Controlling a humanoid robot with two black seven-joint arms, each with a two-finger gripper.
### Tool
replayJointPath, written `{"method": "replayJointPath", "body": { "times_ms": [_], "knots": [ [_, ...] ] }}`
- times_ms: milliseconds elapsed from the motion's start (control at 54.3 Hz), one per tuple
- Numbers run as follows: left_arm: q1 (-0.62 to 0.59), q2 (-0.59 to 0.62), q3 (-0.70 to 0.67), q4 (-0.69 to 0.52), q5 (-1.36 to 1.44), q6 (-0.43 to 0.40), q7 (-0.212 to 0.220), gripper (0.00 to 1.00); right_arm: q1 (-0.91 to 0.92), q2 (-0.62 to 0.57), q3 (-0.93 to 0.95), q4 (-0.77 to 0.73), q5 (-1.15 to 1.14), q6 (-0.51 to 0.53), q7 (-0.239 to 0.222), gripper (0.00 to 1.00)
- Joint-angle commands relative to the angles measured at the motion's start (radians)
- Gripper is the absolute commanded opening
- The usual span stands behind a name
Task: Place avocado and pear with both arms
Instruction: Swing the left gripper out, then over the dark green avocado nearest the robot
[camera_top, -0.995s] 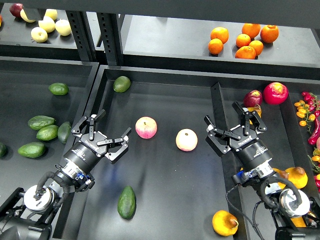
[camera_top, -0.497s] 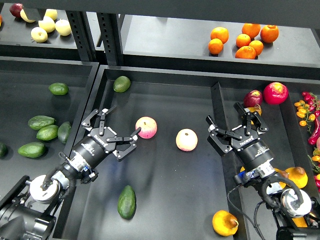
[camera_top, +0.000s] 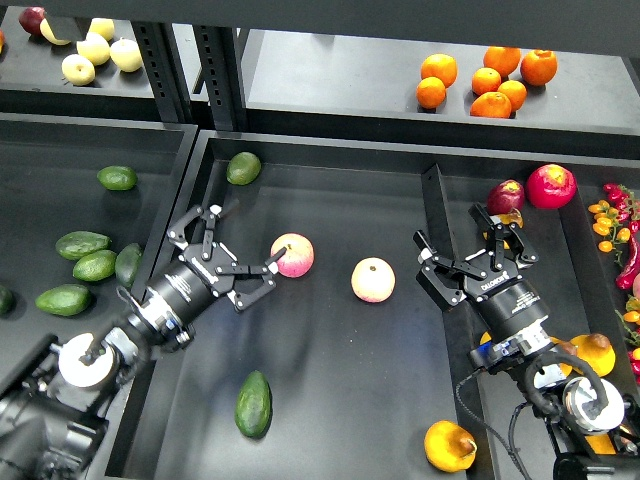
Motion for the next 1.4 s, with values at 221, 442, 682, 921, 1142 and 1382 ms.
{"method": "replayJointPath", "body": {
  "times_ms": [221, 442, 682, 921, 1142, 1382],
  "knots": [
    [-0.314, 0.169, 0.381, 0.032, 0.098, 0.0, 0.0, 1.0, 0.017, 0.0, 0.003, -0.018, -0.002, -0.041, 0.0, 1.0],
    [-0.478, 0.18, 0.636, 0.044, 0.271, 0.0, 0.0, 1.0, 0.031, 0.0, 0.009, -0.03, -0.002, -0.053, 0.0, 1.0],
    [-0.523, 0.151, 0.771, 0.061, 0.454, 0.0, 0.0, 1.0, 0.096, 0.0, 0.011, -0.068, -0.003, -0.06, 0.0, 1.0],
    [-0.61, 0.083, 0.951, 0.119, 0.582, 0.0, 0.0, 1.0, 0.169, 0.0, 0.011, -0.11, -0.003, -0.084, 0.0, 1.0],
    [-0.61, -0.017, 0.995, 0.169, 0.736, 0.0, 0.0, 1.0, 0.192, 0.0, 0.011, -0.125, -0.003, -0.084, 0.0, 1.0],
    [-0.61, -0.115, 1.101, 0.189, 0.762, 0.0, 0.0, 1.0, 0.206, 0.0, 0.009, -0.14, -0.003, -0.084, 0.0, 1.0]
  ]
}}
